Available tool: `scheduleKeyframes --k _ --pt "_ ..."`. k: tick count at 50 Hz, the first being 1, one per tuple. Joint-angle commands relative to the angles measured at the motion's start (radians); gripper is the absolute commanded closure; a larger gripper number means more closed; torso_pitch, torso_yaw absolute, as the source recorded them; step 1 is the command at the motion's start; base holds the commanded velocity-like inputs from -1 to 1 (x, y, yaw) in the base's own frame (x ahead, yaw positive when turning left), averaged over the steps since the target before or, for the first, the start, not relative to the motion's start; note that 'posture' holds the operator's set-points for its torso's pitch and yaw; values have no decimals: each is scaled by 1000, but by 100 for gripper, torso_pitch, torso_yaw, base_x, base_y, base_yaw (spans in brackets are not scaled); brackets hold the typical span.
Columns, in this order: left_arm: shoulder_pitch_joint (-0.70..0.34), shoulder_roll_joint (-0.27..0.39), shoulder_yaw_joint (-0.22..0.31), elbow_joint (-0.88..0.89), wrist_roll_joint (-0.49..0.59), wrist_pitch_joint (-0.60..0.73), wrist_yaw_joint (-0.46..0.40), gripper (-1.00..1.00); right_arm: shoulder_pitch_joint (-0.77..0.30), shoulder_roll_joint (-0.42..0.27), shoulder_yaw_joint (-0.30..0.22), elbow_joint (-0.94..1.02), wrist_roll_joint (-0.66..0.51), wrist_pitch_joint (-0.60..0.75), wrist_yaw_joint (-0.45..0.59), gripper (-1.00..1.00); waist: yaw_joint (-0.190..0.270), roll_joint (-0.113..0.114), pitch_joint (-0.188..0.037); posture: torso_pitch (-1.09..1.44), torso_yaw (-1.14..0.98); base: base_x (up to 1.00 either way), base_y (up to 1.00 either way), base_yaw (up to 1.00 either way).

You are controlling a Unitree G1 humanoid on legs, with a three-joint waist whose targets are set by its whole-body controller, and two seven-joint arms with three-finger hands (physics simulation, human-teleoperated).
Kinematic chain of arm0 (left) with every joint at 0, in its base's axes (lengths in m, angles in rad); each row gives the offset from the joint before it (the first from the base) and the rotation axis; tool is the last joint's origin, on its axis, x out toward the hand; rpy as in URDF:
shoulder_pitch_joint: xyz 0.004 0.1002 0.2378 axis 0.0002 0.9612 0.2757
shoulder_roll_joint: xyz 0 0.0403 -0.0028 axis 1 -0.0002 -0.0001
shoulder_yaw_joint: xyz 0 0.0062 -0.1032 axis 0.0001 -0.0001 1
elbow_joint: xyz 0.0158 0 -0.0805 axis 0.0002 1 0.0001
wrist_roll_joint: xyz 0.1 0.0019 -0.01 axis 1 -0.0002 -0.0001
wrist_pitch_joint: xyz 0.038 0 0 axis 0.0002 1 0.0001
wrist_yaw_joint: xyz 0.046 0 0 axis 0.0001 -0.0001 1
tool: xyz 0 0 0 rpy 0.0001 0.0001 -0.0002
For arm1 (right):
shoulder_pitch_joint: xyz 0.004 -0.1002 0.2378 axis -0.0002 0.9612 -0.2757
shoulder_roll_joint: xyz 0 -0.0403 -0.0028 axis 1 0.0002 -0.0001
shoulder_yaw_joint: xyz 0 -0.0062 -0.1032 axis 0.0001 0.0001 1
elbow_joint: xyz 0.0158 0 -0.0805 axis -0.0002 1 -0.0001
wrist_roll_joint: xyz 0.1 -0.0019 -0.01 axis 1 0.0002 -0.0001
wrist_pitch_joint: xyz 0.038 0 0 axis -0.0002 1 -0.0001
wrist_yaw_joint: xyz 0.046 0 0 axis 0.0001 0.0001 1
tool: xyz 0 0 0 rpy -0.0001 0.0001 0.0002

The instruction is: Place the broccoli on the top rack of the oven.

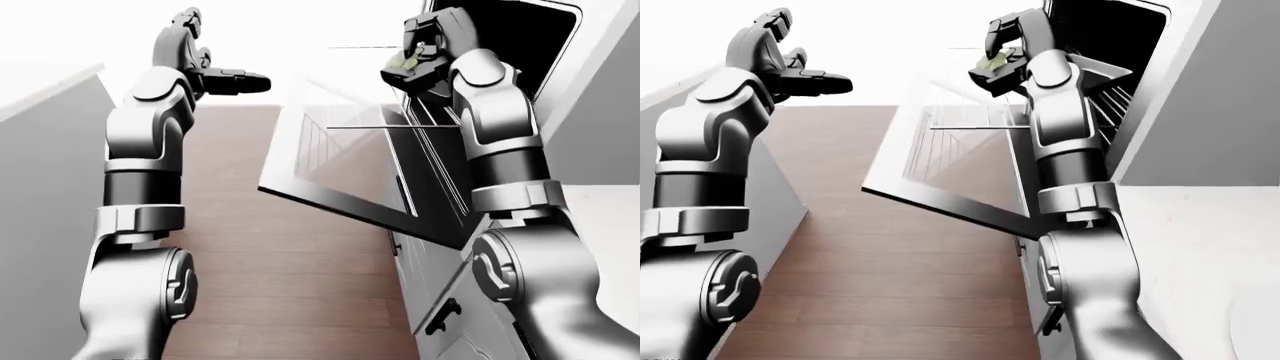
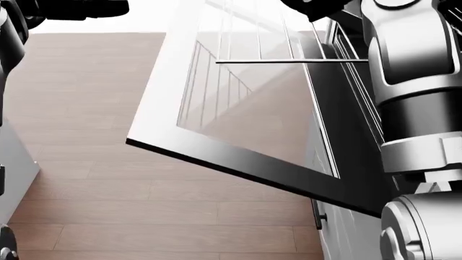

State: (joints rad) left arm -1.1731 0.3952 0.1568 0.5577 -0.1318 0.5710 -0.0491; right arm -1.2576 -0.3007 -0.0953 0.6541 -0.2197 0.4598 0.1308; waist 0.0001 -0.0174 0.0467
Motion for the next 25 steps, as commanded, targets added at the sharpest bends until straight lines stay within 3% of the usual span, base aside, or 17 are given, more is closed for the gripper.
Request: scheduleKeyframes --k 1,4,7,8,9,10,13,15,16,17,18,20,21,22,23,25 --pt "-39 17 15 -42 1 -30 6 -100 -47 -5 -1 -51 5 -32 -10 100 3 -1 -20 0 0 52 -3 0" --pt "-34 15 16 -47 -3 -31 9 -100 -45 -4 2 -51 5 -35 -12 100 -8 29 -24 0 0 52 -3 0" --pt "-31 21 16 -48 -2 -29 8 -100 -46 -6 3 -50 4 -34 -11 100 -19 88 -39 0 0 51 -3 0" --pt "-31 20 14 -47 -1 -30 8 -100 -46 -6 4 -45 2 -37 -10 100 -22 97 -56 0 0 52 -4 0" --pt "-30 20 13 -46 1 -31 8 -100 -48 -6 4 -39 1 -41 -11 100 -15 90 -34 0 0 51 -3 0" --pt "-31 19 11 -46 2 -30 7 -100 -48 -6 4 -37 1 -41 -11 100 -24 108 -14 0 0 50 -4 0" --pt "-39 22 11 -50 4 -19 6 -100 -49 -10 3 -38 -2 -40 -8 100 -11 93 -29 0 0 51 -3 0" --pt "-40 23 11 -51 6 -19 5 -100 -52 -12 5 -37 -6 -33 -6 100 -7 82 -15 0 0 36 -2 0" --pt "-40 22 11 -50 7 -19 5 -100 -55 -11 4 -36 -6 -33 -7 100 -7 76 -38 0 0 6 0 0" --pt "-39 21 10 -48 8 -23 4 -100 -62 -12 4 -36 -7 -30 -8 100 -8 60 -36 0 0 0 0 0" --pt "-40 21 11 -47 9 -23 3 -100 -66 -12 3 -34 -8 -30 -8 100 -9 55 -15 0 0 0 0 0" --pt "-42 21 12 -42 9 -25 3 -100 -78 -15 3 -25 -10 -30 -9 100 -7 9 -13 0 0 0 0 0" --pt "-44 20 12 -42 9 -24 3 -100 -81 -15 2 -22 -10 -29 -9 100 -12 -33 -19 0 0 0 0 0" --pt "-47 19 11 -37 10 -26 3 -100 -84 -16 3 -20 -11 -28 -10 100 4 -21 -26 0 0 0 0 0" --pt "-52 19 11 -33 10 -27 2 -100 -88 -17 1 -16 -10 -28 -11 100 4 -18 -12 0 0 0 0 0" --pt "-59 19 9 -32 11 -24 2 -100 -96 -22 2 -8 -12 -26 -8 100 -1 -37 -12 0 0 0 -2 0"
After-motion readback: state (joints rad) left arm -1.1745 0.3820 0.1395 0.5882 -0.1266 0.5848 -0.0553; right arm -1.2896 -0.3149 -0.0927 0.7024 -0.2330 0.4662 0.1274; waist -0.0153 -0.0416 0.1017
